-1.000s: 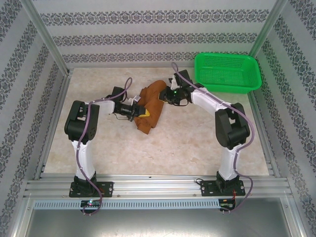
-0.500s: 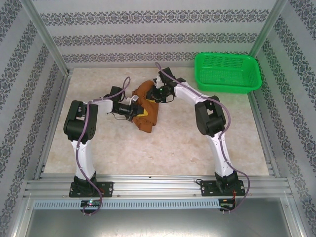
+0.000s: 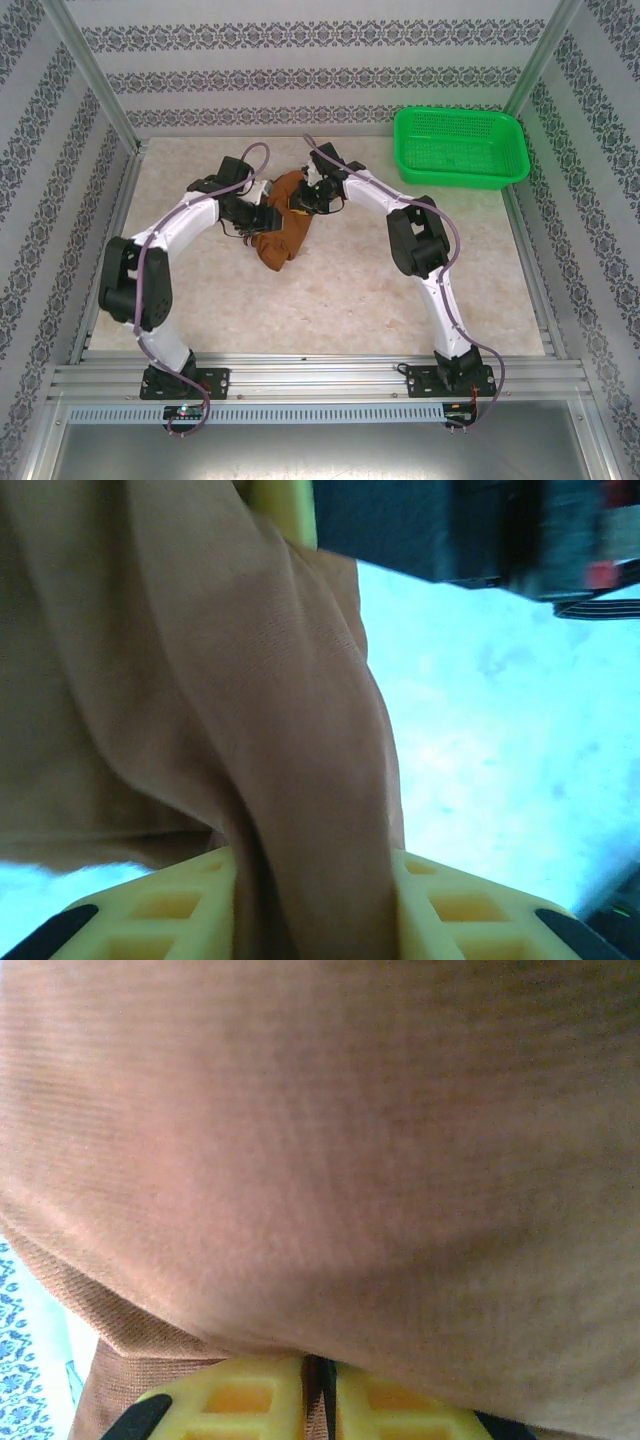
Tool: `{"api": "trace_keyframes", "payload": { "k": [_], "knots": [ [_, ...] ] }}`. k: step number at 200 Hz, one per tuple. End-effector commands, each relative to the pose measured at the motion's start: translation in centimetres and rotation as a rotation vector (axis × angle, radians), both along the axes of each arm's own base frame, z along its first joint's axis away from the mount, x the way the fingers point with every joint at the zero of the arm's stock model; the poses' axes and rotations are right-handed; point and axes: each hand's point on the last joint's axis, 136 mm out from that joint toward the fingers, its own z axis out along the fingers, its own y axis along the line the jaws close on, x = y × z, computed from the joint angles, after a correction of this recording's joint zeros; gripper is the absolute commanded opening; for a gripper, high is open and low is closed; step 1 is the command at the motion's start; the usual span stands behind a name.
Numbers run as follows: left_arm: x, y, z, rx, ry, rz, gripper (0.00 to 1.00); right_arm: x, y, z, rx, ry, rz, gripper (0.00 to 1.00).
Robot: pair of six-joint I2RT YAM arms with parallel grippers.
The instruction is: Roll up the long pants
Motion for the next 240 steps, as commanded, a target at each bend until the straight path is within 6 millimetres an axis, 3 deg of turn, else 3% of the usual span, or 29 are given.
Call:
{"api": "trace_keyframes", "payload": {
  "k": [1,29,45,74,111,160,198,240],
  "knots": [
    [-1.3,2.4,1.2,0.276,-0.120,0.009,0.37,-2.8,-3.0,-7.1,-0.213,0.140,-0.055,0.15],
    [-2.0,3.1,2.4,0.375,-0.199,0.020,0.39,-3.0,-2.7,-7.4,-0.209,0.154,-0.056,0.15],
    [-2.8,1.3,2.9,0.408,-0.262,-0.056,0.39,-3.0,-2.5,-7.5,-0.199,0.157,-0.055,0.15],
    [-3.9,-2.1,1.5,0.640,-0.361,-0.226,0.42,-2.9,-2.2,-7.5,-0.184,0.162,-0.059,0.15],
    [-3.0,-5.1,-0.4,0.809,-0.443,-0.339,0.47,-3.1,-2.2,-7.9,-0.175,0.175,-0.060,0.15],
    [-1.2,-3.7,-4.2,1.033,-0.415,-0.399,0.50,-3.0,-2.2,-7.7,-0.151,0.175,-0.063,0.14],
    [-0.4,1.1,-7.5,1.125,-0.176,-0.309,0.52,-2.9,-2.7,-7.6,-0.147,0.177,-0.075,0.14],
    [0.0,1.6,-6.5,1.106,-0.156,-0.276,0.46,-3.2,-3.1,-8.0,-0.154,0.192,-0.075,0.13]
  ]
}}
